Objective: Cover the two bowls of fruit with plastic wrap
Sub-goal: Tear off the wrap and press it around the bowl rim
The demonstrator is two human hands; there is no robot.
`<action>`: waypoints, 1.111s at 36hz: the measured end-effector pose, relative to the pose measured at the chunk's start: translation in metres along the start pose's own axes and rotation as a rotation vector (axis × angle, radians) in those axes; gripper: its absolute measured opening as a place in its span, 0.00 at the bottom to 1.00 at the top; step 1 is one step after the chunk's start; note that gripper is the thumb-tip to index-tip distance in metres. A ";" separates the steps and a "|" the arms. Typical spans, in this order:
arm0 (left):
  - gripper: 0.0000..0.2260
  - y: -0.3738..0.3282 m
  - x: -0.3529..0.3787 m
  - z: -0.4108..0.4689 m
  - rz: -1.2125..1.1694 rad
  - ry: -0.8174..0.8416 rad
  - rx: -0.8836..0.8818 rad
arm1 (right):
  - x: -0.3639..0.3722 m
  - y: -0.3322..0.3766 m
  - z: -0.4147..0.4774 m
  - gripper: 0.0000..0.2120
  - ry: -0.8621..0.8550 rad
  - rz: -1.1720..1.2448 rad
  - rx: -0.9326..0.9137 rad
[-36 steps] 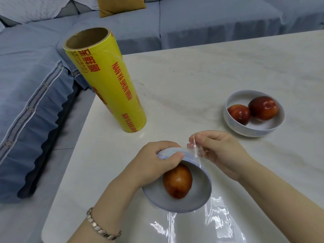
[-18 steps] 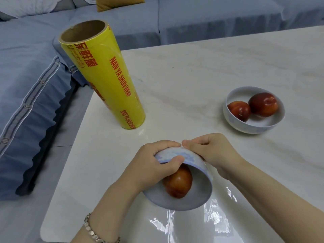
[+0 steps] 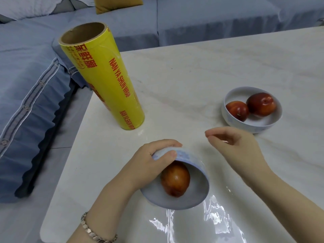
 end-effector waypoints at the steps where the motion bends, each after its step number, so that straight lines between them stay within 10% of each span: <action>1: 0.12 0.000 0.000 0.000 -0.004 -0.005 0.006 | 0.001 0.006 -0.007 0.12 0.039 -0.004 -0.042; 16: 0.19 0.004 -0.005 -0.003 0.047 -0.106 -0.026 | 0.057 -0.009 -0.019 0.23 0.589 -0.120 0.023; 28: 0.09 0.010 0.006 -0.006 -0.294 -0.421 -0.166 | 0.018 -0.026 -0.024 0.12 0.492 0.158 0.110; 40: 0.19 0.006 0.013 0.010 -0.215 -0.120 -0.240 | 0.024 -0.023 -0.014 0.15 0.520 0.107 0.099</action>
Point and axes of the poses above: each hand's wrist, its own z-axis towards the middle knuckle, its own x-axis out of the palm, y = z × x, the point moved 6 cm from there along z, towards the middle knuckle, and after that the axes turned 2 degrees about x, right-handed, at the moved point
